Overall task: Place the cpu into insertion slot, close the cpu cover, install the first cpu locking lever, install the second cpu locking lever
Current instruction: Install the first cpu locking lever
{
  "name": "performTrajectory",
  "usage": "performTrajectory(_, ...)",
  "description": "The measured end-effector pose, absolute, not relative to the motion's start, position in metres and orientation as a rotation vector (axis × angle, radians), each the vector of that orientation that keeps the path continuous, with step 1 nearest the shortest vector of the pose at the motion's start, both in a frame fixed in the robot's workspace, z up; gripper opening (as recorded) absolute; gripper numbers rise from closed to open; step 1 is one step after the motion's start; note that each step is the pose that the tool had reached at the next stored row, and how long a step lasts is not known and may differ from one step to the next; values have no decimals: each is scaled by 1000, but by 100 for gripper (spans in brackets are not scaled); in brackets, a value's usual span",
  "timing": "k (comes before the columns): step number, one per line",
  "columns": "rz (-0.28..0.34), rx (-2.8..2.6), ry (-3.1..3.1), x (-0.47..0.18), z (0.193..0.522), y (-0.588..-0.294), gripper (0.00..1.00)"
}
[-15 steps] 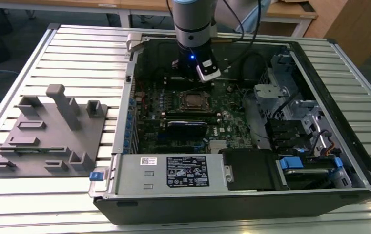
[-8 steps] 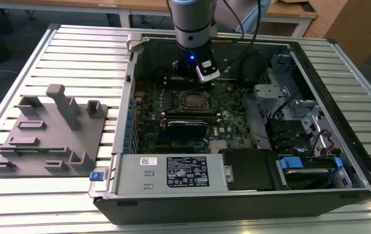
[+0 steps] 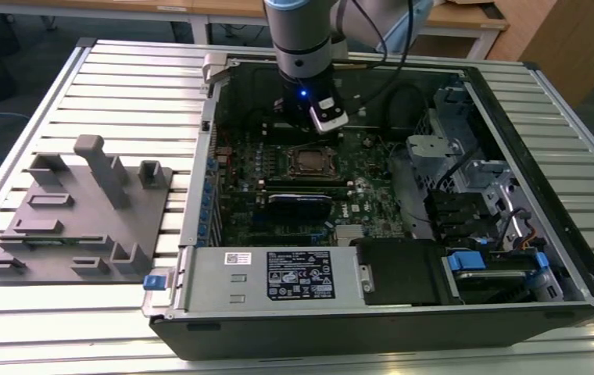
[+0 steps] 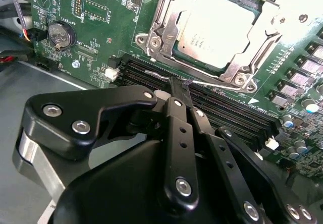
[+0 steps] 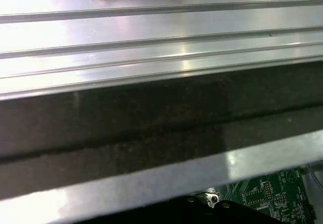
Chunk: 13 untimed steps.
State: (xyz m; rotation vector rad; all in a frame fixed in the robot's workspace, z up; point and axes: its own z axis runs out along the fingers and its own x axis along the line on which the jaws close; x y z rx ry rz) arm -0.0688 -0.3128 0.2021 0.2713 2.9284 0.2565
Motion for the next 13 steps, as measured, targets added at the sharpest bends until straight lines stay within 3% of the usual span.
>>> performTrajectory(13,259,263,2886,-75,198,-313,10)
